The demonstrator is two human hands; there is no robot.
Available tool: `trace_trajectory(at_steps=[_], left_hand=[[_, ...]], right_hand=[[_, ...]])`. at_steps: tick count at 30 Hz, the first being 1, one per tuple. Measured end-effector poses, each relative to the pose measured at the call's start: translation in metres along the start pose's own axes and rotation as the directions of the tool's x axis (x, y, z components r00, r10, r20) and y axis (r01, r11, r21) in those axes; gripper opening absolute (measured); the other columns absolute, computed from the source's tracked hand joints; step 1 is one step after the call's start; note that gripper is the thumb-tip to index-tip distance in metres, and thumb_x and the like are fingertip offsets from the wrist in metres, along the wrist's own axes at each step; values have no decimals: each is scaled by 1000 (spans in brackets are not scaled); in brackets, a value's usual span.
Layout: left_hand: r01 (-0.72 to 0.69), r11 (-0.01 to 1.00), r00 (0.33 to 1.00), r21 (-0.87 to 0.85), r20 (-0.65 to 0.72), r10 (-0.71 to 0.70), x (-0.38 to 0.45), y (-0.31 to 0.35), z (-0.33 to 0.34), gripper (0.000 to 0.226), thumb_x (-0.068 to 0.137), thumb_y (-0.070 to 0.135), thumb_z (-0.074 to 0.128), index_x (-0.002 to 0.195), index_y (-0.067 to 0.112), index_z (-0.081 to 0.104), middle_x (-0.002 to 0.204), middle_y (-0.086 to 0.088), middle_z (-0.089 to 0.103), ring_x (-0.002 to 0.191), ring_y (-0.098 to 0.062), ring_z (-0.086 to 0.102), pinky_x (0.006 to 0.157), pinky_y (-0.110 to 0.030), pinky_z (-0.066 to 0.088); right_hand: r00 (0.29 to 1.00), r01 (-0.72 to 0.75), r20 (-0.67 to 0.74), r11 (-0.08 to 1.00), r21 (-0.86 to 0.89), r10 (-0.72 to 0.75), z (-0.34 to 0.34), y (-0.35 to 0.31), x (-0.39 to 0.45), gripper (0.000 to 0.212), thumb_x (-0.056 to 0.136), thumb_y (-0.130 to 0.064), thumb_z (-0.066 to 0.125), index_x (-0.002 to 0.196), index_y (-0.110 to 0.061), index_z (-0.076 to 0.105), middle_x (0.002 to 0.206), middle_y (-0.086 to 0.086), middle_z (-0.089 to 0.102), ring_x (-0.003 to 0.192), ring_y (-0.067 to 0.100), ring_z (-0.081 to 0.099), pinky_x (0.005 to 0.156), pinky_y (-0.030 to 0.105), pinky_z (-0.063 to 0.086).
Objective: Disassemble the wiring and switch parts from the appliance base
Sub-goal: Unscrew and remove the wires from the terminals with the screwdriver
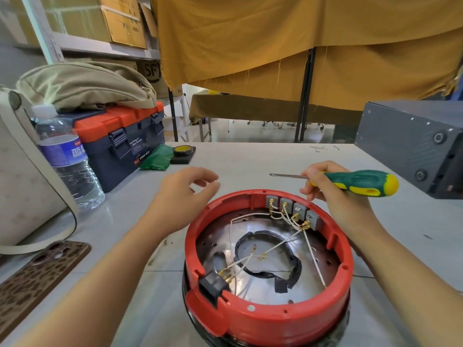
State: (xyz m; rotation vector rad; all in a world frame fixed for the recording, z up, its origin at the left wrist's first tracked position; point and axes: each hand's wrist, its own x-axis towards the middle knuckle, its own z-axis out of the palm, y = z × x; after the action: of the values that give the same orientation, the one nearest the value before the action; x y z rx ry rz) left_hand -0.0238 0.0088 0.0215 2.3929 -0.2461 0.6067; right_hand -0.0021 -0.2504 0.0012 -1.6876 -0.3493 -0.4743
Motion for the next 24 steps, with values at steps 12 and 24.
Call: trace_trajectory(at_steps=[12, 24], left_hand=[[-221, 928, 843, 301, 536, 27, 1, 53, 31, 76, 82, 65, 50, 143, 23, 32, 141, -1, 44, 129, -20, 40, 105, -33, 33], [-227, 918, 808, 325, 589, -9, 14, 56, 48, 96, 70, 75, 55, 148, 31, 19, 146, 8, 21, 133, -20, 23, 108, -39, 29]], right_hand=[[997, -78, -23, 997, 21, 79, -6, 0, 3, 19, 94, -24, 55, 81, -10, 60, 73, 7, 60, 62, 5, 57, 68, 23, 56], [957, -15, -279, 974, 227, 80, -29, -12, 15, 20, 76, -24, 58, 64, -13, 47, 42, -6, 43, 37, 9, 39, 45, 20, 45]])
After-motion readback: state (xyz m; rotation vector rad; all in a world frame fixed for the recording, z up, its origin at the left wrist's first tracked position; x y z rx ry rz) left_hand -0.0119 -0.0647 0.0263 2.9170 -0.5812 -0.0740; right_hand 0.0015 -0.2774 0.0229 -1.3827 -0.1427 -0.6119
